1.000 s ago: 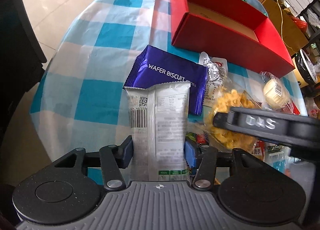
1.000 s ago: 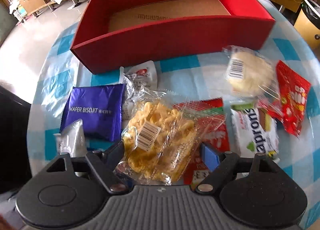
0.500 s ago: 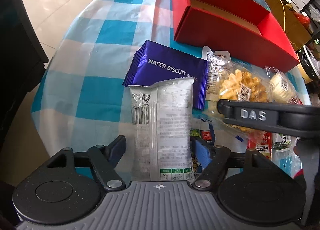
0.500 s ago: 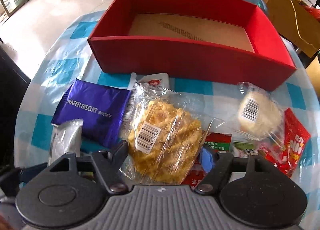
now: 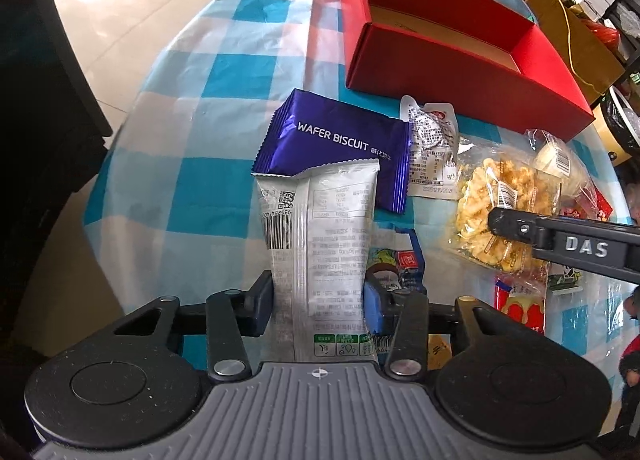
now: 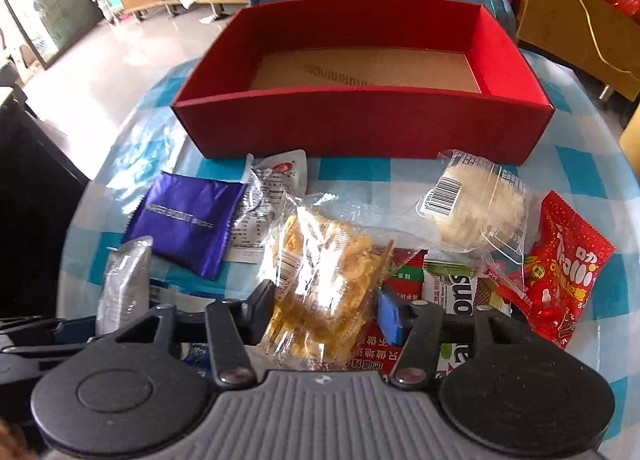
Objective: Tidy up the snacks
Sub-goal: 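Hold the white packet in the left tool while the right tool grasps the clear waffle bag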
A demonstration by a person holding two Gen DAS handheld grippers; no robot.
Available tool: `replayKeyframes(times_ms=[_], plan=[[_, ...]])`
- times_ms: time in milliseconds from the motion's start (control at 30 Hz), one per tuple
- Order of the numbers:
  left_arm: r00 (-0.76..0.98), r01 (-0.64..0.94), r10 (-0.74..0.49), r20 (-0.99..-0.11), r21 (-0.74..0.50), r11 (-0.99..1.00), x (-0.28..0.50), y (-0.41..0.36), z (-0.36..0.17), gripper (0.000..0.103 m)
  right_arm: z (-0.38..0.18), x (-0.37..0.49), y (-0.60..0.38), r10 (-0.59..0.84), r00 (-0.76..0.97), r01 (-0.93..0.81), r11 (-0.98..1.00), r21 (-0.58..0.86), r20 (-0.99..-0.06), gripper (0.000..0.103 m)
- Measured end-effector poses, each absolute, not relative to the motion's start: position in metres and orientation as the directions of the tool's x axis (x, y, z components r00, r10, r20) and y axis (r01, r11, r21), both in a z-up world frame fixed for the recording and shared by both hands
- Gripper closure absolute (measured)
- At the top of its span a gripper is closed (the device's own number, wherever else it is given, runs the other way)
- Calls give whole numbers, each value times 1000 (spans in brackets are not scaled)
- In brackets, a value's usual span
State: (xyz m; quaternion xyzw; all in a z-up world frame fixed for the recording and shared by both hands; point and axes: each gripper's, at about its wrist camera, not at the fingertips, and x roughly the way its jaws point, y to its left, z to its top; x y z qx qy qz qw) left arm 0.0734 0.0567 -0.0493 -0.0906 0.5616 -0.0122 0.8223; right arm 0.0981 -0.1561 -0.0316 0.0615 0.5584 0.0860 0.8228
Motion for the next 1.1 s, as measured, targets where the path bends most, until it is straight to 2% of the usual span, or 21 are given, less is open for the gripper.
replayKeyframes(times_ms=[133, 267, 333, 367, 400, 567, 633, 667, 700, 733, 767, 800, 867, 1000, 1100], plan=[[375, -67, -110, -921, -146, 987, 72, 48, -45, 51, -29, 96, -167, 237, 373, -51, 971, 235, -897, 64], [372, -69, -93, -923, -127, 989, 71, 43, -45, 51, -36, 100, -177, 261, 350, 30, 957, 289, -900, 60], [362, -70, -89, -928, -122, 990, 72, 41, -46, 50, -34, 102, -172, 221, 351, 41, 967, 251, -910, 48], [358, -65, -91, -929, -122, 990, 73, 39, -47, 50, -34, 103, -168, 201, 356, 49, 971, 233, -913, 36], [362, -57, -92, -928, -121, 991, 74, 37, -47, 50, -33, 104, -164, 192, 371, 56, 972, 228, -909, 30], [376, -55, -111, -920, -142, 988, 77, 39, -51, 46, -50, 116, -132, 128, 311, 91, 982, 164, -942, 18], [380, -62, -110, -918, -144, 988, 77, 41, -52, 44, -60, 118, -111, 45, 287, 45, 997, 61, -957, 10], [376, -66, -117, -919, -152, 986, 77, 42, -53, 43, -65, 118, -103, -29, 295, 27, 999, -22, -955, 9], [378, -63, -121, -918, -156, 986, 77, 43, -52, 43, -70, 117, -100, -88, 294, 30, 996, -83, -952, 9], [380, -61, -121, -917, -156, 986, 76, 44, -52, 42, -70, 116, -103, -77, 299, 46, 997, -66, -951, 9], [379, -64, -122, -917, -158, 985, 75, 46, -53, 41, -68, 115, -108, -70, 296, 52, 997, -58, -953, 14], [377, -69, -133, -917, -170, 983, 75, 49, -53, 41, -65, 114, -112, -72, 294, 32, 997, -66, -953, 26], [371, -69, -152, -916, -190, 979, 75, 53, -53, 44, -58, 111, -119, -62, 283, -1, 998, -65, -957, 34], [366, -71, -175, -914, -215, 974, 76, 57, -50, 47, -52, 101, -133, -13, 275, -54, 998, -29, -961, 37], [369, -70, -169, -914, -208, 976, 75, 57, -49, 47, -50, 94, -150, 47, 281, -17, 999, 44, -959, 39]])
